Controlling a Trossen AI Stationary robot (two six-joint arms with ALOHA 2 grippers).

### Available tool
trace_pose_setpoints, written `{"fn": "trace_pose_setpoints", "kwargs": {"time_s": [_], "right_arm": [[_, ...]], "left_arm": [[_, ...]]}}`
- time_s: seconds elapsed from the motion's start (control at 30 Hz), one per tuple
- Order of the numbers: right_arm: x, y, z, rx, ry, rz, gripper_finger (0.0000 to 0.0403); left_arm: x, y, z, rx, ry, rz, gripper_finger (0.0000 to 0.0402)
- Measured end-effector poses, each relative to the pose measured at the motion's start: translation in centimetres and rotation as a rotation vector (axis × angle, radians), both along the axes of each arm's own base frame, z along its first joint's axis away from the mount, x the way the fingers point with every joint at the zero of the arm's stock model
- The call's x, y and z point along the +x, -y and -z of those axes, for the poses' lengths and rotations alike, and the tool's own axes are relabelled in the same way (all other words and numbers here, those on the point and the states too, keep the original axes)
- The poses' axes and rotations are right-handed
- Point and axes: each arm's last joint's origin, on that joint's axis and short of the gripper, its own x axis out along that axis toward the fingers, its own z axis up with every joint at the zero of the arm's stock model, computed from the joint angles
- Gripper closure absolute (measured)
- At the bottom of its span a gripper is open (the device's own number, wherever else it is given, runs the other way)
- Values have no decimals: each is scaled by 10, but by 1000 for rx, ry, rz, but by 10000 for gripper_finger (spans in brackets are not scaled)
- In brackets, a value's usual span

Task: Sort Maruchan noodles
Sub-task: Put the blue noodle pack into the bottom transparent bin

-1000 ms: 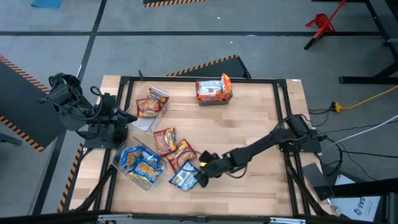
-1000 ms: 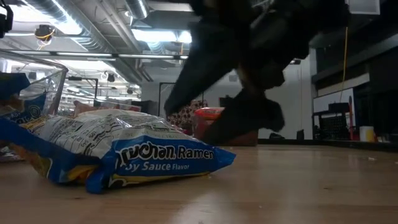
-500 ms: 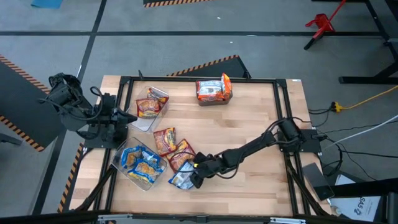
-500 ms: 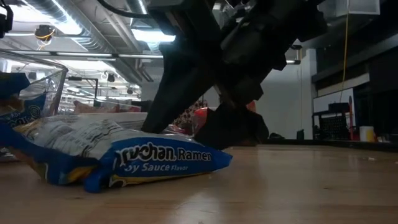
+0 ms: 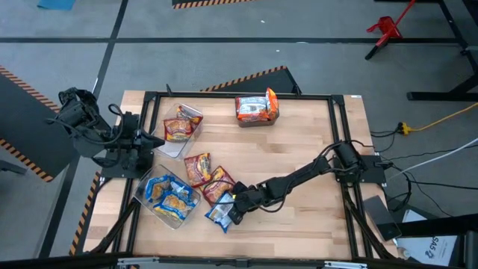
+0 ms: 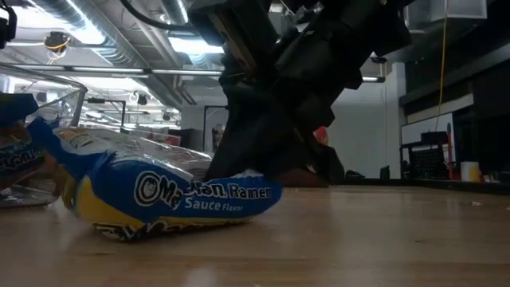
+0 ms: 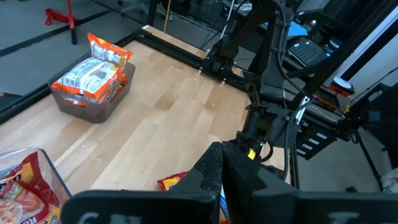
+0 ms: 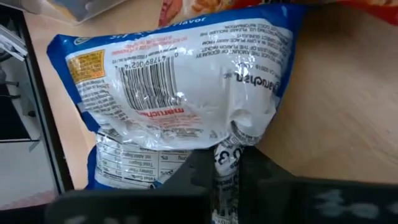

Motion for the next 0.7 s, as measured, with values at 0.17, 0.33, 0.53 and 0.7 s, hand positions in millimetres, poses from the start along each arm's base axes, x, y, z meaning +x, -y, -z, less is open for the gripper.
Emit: {"fn": "trace_pose_setpoints", "kwargs": {"time_s": [0.17,0.33,0.53,0.7], "right_arm": [[7,-4,-14,38,-9,-9,379],[18,-6,-36,55,-11,-19,396],[28,-9,-69,34,-19,-39,398],[35,-12,-105,18,0,-59,398]], "left_arm": [[0,0,0,0,0,0,401],[0,0,0,0,0,-1,401],[0,0,0,1,0,0,401],[0,0,0,2,-1,0,401]]}}
